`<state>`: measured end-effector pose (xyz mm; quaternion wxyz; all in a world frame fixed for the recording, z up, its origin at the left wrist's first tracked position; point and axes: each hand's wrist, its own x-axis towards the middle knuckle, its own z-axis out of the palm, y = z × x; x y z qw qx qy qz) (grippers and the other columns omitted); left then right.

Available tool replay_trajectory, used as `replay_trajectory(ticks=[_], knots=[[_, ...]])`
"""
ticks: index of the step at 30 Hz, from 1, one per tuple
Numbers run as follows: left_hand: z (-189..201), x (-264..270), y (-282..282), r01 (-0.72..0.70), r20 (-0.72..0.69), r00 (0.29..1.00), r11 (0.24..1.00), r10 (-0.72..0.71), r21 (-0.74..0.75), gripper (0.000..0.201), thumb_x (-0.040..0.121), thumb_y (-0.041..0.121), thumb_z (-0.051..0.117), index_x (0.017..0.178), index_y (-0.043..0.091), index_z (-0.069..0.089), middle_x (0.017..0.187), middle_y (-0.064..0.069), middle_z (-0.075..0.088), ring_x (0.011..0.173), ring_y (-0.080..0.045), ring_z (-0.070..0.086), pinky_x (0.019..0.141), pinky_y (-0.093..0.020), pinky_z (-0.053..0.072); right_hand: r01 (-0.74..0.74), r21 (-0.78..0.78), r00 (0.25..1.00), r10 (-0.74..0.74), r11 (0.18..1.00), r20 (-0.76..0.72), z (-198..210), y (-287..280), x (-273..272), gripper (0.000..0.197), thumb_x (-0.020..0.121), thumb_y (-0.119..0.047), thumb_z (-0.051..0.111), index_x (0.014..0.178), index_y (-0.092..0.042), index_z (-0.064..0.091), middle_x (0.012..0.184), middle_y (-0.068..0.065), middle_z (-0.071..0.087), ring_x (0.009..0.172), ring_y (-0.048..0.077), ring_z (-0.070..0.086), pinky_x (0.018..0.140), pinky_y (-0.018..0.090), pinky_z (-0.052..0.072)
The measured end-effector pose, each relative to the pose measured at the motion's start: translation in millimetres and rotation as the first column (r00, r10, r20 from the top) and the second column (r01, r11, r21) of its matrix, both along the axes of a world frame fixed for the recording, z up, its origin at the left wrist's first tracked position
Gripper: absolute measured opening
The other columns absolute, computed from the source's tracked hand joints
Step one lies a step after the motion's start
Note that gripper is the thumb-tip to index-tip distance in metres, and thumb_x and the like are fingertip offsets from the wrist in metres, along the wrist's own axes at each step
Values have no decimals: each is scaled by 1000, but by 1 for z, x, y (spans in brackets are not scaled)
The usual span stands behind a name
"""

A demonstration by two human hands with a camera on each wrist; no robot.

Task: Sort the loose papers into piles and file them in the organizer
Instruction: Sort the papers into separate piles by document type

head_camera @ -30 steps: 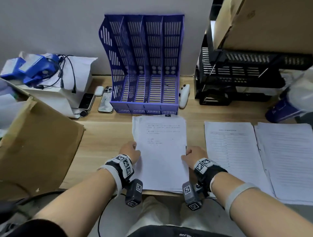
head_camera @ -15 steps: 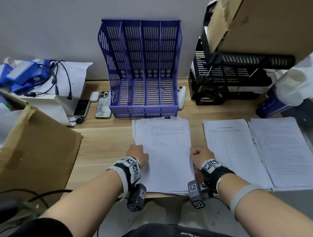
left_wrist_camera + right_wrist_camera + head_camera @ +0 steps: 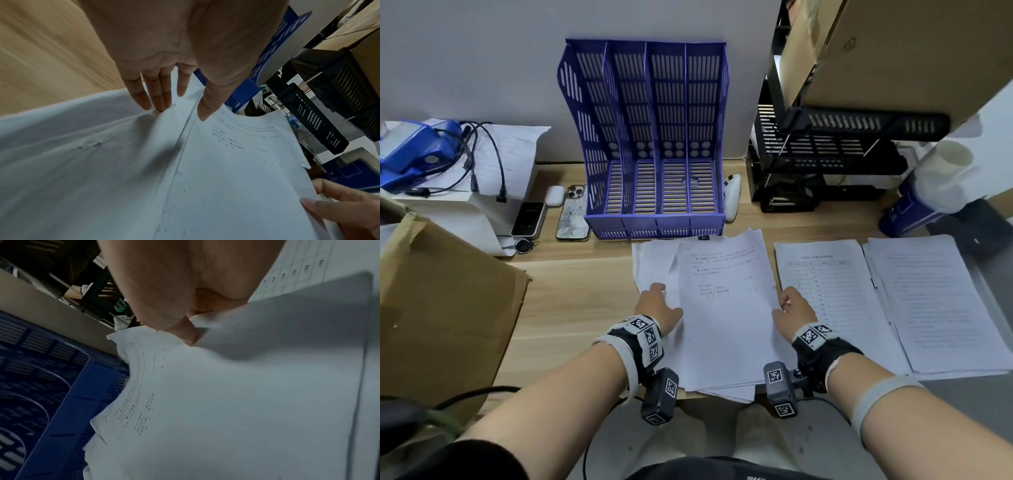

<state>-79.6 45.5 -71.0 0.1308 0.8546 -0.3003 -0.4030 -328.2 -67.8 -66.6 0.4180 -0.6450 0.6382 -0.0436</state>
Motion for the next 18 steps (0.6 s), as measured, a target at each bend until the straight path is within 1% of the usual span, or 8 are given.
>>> replay_trajectory(ticks=[2, 3, 6, 8, 11, 13, 15, 18], knots=[[-1, -5, -4, -7, 24, 1000, 1000, 7, -10, 70, 83, 30, 70, 144, 12, 38, 137, -14, 49, 122, -30, 54, 101, -38, 47, 12, 39, 997, -15, 999, 75, 5, -3, -6, 19, 88, 4, 46, 97, -12, 52, 98, 0, 64, 87, 22, 60, 65, 24, 41], [-1, -8, -5, -19, 39, 999, 1000, 19, -16, 71, 83, 31, 70, 143, 13, 39, 138, -15, 48, 123, -30, 53, 102, -39, 46, 8, 50, 996, -12, 999, 85, 10, -4, -8, 23, 89, 4, 45, 100, -14, 54, 97, 1, 65, 86, 20, 60, 63, 20, 41], [-3, -12, -10, -91, 47, 995, 995, 92, -33, 74, 84, 33, 70, 145, 12, 34, 140, -16, 47, 126, -32, 51, 103, -40, 45, -3, 53, 996, -2, 999, 93, 19, -6, -17, 27, 91, 5, 43, 102, -15, 59, 78, -2, 57, 66, 10, 50, 48, 9, 32], [-5, -12, -13, -128, 11, 992, 992, 128, -22, 74, 86, 36, 67, 146, 10, 33, 141, -15, 49, 126, -32, 52, 105, -41, 44, -3, 81, 997, -3, 997, 73, 20, -7, -22, 19, 91, 2, 45, 96, -10, 59, 78, 4, 55, 65, 15, 45, 49, 16, 31], [-6, -14, -15, -102, -75, 992, 995, 102, 12, 62, 91, 36, 63, 143, 10, 41, 142, -12, 52, 126, -30, 53, 106, -38, 43, 9, 175, 1000, -10, 985, 2, 12, -5, -24, 10, 90, -4, 47, 82, -9, 45, 76, 8, 44, 64, 18, 36, 54, 29, 24], [-6, -17, -14, -72, -94, 993, 997, 72, 6, 52, 92, 33, 63, 137, 12, 48, 139, -10, 55, 123, -28, 56, 104, -36, 43, 13, 196, 1000, -10, 980, -15, 9, -1, -21, 13, 91, -6, 47, 80, -9, 41, 72, 4, 40, 60, 15, 33, 54, 29, 24], [-6, -21, -12, -52, -93, 994, 999, 51, -12, 49, 91, 31, 64, 135, 14, 49, 134, -10, 58, 117, -27, 59, 101, -36, 46, 26, 188, 1000, -25, 982, -9, 7, 3, -17, 11, 92, -6, 47, 81, -7, 45, 74, 3, 44, 60, 14, 37, 54, 27, 27], [-8, -24, -10, -4, -60, 998, 999, 1, -41, 49, 88, 28, 65, 133, 18, 51, 126, -12, 59, 100, -24, 61, 87, -32, 49, 50, 138, 999, -47, 989, -23, 4, 4, -15, 14, 90, -5, 47, 78, -8, 42, 72, 5, 41, 60, 17, 35, 55, 29, 26]])
